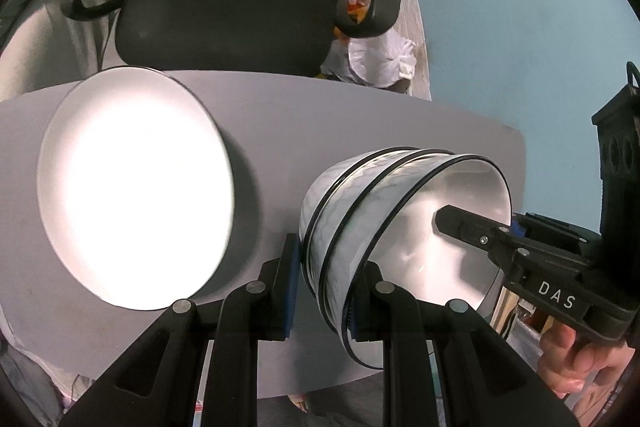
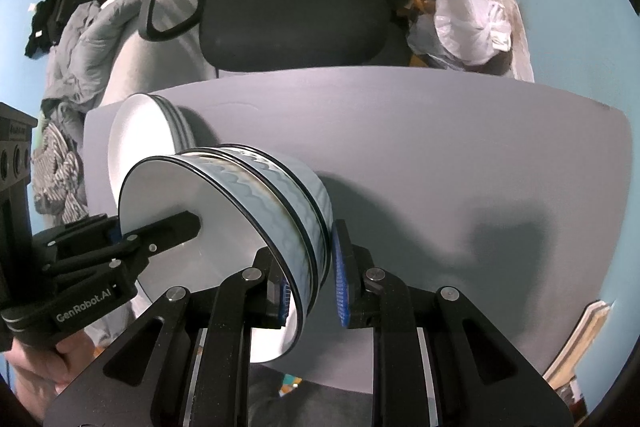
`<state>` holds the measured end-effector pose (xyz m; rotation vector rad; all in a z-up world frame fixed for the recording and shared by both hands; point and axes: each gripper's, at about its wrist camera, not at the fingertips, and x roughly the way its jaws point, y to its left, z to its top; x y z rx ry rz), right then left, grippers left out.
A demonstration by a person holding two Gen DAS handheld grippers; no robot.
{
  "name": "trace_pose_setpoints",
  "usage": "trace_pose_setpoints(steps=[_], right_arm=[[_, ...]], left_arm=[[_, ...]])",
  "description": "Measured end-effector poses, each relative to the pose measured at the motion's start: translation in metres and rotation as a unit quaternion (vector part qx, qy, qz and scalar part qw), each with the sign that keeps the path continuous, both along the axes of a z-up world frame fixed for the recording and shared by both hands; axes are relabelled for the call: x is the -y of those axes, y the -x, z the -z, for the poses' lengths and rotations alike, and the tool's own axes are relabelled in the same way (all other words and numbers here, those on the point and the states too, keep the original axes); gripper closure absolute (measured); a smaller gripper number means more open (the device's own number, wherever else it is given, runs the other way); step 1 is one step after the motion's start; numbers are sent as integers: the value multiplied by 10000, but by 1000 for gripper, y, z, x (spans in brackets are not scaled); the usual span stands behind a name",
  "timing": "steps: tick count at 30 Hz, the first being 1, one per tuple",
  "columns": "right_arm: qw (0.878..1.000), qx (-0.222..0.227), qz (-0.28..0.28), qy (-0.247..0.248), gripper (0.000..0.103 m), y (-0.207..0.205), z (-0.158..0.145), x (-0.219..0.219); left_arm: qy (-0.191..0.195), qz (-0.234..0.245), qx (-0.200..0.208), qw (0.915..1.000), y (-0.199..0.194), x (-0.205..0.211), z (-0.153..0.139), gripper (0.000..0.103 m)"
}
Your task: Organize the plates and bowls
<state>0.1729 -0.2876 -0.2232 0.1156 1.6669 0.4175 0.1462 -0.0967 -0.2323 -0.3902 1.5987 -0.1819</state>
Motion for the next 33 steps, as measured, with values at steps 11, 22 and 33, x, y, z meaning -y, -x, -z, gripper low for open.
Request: trace_pose_setpoints(steps=[11, 22, 33], right_arm=[[9992, 234, -339, -18, 85, -7, -22, -52], [9973, 302, -667, -87, 85, -11, -26, -116], [9967, -2, -787, 188, 88, -16, 2, -166]], left_arm=[[-48, -322, 228, 9992, 7, -52, -25, 84], [-147, -651, 231, 9975, -9, -106, -37, 84], [-108, -1164, -8, 9931, -18, -160, -13, 89]])
